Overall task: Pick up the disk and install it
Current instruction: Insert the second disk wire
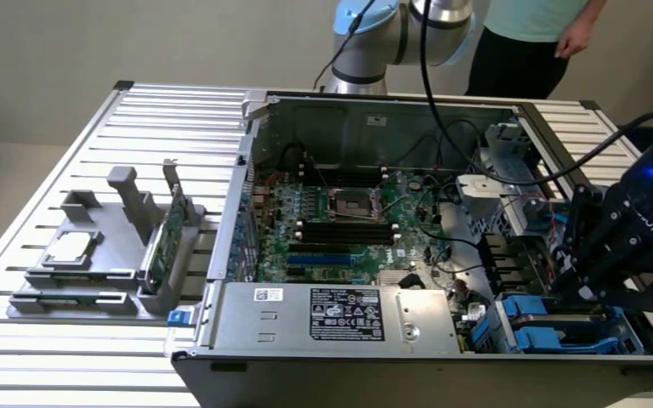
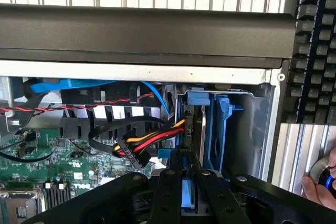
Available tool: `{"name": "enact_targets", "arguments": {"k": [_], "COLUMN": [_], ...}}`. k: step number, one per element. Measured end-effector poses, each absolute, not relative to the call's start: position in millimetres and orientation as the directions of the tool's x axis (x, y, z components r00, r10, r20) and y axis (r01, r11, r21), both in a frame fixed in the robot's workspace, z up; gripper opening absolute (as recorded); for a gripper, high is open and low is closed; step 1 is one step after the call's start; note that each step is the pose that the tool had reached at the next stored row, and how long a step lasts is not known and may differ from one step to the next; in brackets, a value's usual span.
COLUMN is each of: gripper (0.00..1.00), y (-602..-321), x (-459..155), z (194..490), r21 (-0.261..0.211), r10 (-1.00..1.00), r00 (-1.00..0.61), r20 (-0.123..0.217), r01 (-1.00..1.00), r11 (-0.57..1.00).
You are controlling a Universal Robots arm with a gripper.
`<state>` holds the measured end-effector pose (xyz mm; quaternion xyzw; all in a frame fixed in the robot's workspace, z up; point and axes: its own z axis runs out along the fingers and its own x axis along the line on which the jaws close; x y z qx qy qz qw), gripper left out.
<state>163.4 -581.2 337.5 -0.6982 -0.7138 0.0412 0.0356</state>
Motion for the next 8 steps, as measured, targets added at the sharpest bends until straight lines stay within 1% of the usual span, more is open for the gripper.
{"name": "enact_targets", "arguments": {"k": [8], "gripper": [0.17], "y": [-587.7], "x": [164.1], "z": [336.7], "r21": [-0.108], "r10": [1.0], "r00": [-0.025], "r20": [0.015], "r01": [0.994], "r11": [0.026]}}
